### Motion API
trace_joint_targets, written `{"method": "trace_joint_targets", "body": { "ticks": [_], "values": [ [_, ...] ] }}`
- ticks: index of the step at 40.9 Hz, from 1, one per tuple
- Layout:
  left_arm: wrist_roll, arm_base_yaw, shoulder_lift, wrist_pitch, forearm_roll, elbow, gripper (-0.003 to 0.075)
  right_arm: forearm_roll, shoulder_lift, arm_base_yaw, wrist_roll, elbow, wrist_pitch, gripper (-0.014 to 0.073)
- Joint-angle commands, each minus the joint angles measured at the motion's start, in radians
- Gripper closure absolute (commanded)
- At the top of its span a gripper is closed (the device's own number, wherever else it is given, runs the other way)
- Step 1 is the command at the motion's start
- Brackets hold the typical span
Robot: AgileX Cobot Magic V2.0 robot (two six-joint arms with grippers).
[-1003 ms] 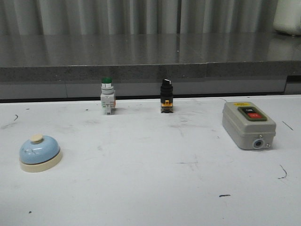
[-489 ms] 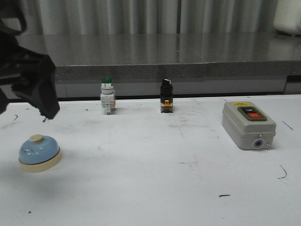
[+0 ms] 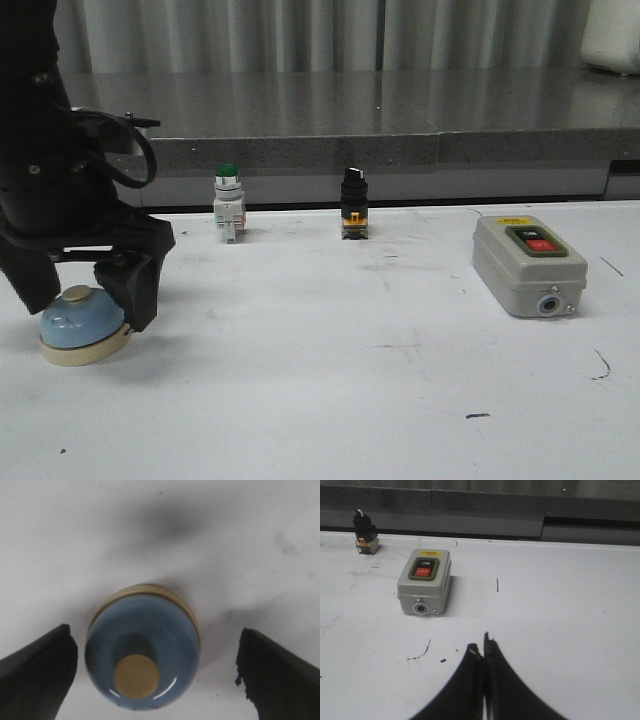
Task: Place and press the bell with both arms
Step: 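Lower the left gripper over the light-blue bell, then grasp the bell with the left gripper and carry it toward the table centre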
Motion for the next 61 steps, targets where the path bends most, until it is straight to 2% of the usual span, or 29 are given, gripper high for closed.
{"method": "trace_joint_targets", "body": {
  "ticks": [1, 8, 10, 14, 16, 21, 25, 36, 46, 56, 59, 61],
  "values": [
    [-0.013, -0.004, -0.014, -0.005, 0.006, -0.041, 0.0103, -0.006, -0.011, -0.003, -0.009, -0.007, -0.071, 0.0661],
    [-0.013, -0.002, 0.007, -0.005, 0.006, -0.043, 0.0104, -0.006, -0.011, -0.003, -0.009, -0.007, -0.071, 0.0661],
    [-0.013, -0.002, 0.008, -0.005, 0.006, -0.043, 0.0127, -0.006, -0.011, -0.003, -0.009, -0.007, -0.071, 0.0661],
    [-0.013, -0.002, 0.008, 0.001, 0.006, -0.043, 0.0222, -0.006, -0.011, -0.003, -0.009, -0.007, -0.071, 0.0661],
    [-0.013, -0.002, 0.008, 0.006, 0.006, -0.044, 0.0306, -0.006, -0.011, -0.003, -0.009, -0.007, -0.071, 0.0661],
    [-0.012, -0.002, 0.008, 0.022, 0.006, -0.056, 0.0449, -0.006, -0.011, -0.003, -0.009, -0.007, -0.071, 0.0661],
    [-0.002, -0.002, 0.008, 0.053, 0.006, -0.090, 0.0505, -0.006, -0.011, -0.003, -0.009, -0.007, -0.071, 0.0661],
    [0.041, -0.081, 0.056, 0.185, -0.006, -0.297, 0.0511, -0.006, -0.011, -0.003, -0.009, -0.007, -0.071, 0.0661],
    [0.043, -0.181, 0.167, 0.176, -0.018, -0.491, 0.0511, -0.006, -0.011, -0.003, -0.009, -0.007, -0.071, 0.0661],
    [0.043, -0.209, 0.249, 0.164, -0.019, -0.559, 0.0507, -0.006, -0.011, -0.003, -0.009, -0.007, -0.071, 0.0661],
    [0.047, -0.212, 0.257, 0.162, -0.022, -0.559, 0.0477, -0.006, -0.011, -0.003, -0.009, -0.007, -0.071, 0.0661],
    [0.047, -0.214, 0.257, 0.154, -0.024, -0.559, 0.0420, -0.006, -0.011, -0.003, -0.009, -0.007, -0.071, 0.0661]
  ]
}}
